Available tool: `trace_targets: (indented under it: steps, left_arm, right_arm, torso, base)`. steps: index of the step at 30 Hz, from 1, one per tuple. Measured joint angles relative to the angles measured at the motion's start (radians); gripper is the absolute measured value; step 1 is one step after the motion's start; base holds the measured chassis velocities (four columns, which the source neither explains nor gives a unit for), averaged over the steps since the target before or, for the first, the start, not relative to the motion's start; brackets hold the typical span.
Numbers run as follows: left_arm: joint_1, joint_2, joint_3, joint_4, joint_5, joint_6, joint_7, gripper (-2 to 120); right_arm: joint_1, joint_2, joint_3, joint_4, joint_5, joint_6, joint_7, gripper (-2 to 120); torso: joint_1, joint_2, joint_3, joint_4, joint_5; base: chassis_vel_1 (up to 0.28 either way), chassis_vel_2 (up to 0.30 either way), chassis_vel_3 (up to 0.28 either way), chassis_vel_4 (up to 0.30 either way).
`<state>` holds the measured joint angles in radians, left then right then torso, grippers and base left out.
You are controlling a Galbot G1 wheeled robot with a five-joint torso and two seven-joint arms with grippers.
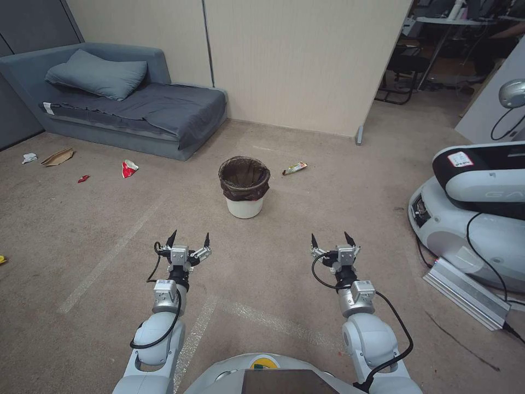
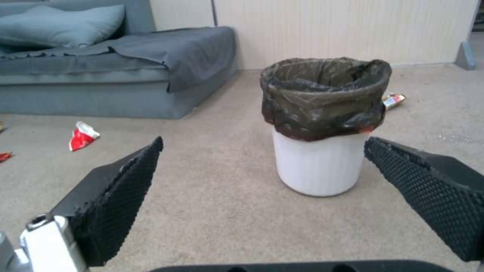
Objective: Pick up the trash bin, then pick up the garbage from the floor and place it into the trash bin.
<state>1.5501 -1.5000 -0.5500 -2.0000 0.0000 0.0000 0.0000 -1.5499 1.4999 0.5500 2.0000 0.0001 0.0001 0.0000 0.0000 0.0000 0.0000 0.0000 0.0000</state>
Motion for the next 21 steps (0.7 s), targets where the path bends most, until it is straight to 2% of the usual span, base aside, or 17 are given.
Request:
trace_targets:
  steps: [21]
  left_arm:
    - [0.004,0.002,-0.004,-0.004,-0.002,0.004,-0.001,100]
  right_arm:
    - [-0.005,0.000,0.001,0.005,0.004,-0.002,0.004,100]
  torso:
    - [0.000,0.000,0.000,0.0002,0.0000]
  base:
    - [0.000,0.000,0.000,0.000]
